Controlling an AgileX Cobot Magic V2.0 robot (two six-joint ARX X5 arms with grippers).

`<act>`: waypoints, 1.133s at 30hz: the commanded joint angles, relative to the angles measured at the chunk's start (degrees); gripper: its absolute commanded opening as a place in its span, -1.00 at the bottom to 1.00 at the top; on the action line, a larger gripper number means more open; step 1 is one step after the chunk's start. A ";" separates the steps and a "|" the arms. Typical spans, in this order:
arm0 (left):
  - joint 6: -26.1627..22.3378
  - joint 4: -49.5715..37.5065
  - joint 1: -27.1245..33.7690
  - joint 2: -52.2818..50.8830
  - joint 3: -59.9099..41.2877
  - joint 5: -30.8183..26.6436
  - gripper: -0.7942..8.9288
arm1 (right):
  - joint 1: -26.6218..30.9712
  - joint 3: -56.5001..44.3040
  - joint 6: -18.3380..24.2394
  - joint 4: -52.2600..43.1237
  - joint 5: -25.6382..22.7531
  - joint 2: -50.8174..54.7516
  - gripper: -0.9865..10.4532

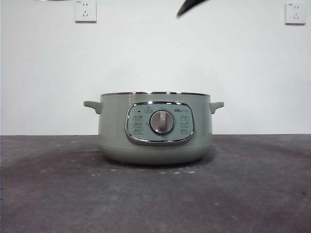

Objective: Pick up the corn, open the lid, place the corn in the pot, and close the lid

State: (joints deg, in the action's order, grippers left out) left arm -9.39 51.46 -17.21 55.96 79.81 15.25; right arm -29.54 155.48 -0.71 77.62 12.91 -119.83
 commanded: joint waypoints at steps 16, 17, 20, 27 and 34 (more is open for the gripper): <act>-0.28 -27.50 -7.17 22.56 0.92 3.13 -0.85 | -0.13 -51.45 0.57 1.49 -0.13 53.44 -0.01; -0.28 -28.68 -7.37 23.87 0.98 3.15 -0.85 | -0.13 -53.96 0.13 1.49 -0.13 55.95 -0.01; -0.26 -31.91 -8.02 28.13 1.68 2.99 -0.85 | -0.13 -61.61 -2.21 1.46 -0.39 63.78 -0.01; -0.26 -33.09 -10.19 43.39 13.35 1.22 -0.85 | -0.13 -77.70 -10.88 1.46 -0.55 84.83 -0.01; -0.26 -33.11 -10.49 48.30 15.63 -0.31 -0.85 | -0.11 -78.40 -13.29 1.46 -0.55 89.88 -0.01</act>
State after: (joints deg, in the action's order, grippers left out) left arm -9.39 20.60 -27.55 104.49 94.63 14.48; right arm -29.61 77.60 -12.93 77.62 12.40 -30.24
